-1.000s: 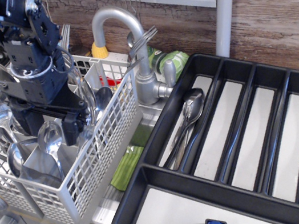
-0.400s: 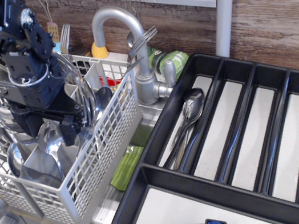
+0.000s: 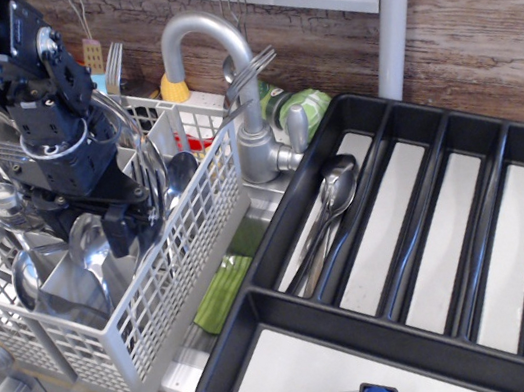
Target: Put small spoon from basket to tray
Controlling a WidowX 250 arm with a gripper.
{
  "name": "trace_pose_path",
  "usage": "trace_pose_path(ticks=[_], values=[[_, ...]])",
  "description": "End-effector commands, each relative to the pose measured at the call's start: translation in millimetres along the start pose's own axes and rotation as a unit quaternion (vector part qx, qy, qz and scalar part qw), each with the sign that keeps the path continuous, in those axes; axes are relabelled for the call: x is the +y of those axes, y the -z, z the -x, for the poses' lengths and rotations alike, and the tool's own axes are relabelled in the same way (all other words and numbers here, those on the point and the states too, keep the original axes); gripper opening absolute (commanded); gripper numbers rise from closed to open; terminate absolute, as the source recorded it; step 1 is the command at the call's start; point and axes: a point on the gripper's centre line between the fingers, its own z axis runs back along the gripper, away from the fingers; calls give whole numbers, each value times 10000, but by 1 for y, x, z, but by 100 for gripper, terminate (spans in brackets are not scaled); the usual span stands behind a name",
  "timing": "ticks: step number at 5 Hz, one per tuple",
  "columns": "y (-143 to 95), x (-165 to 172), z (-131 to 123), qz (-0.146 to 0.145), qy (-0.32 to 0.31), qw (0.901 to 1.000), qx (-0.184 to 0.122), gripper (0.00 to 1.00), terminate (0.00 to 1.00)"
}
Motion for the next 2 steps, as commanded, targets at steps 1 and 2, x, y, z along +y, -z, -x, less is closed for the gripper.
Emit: trace_pose_path(ticks=[1, 2], values=[[-6, 2, -1, -96, -50, 9999, -127, 0, 0], [-12, -1, -1, -168, -66, 9998, -84, 0, 0]])
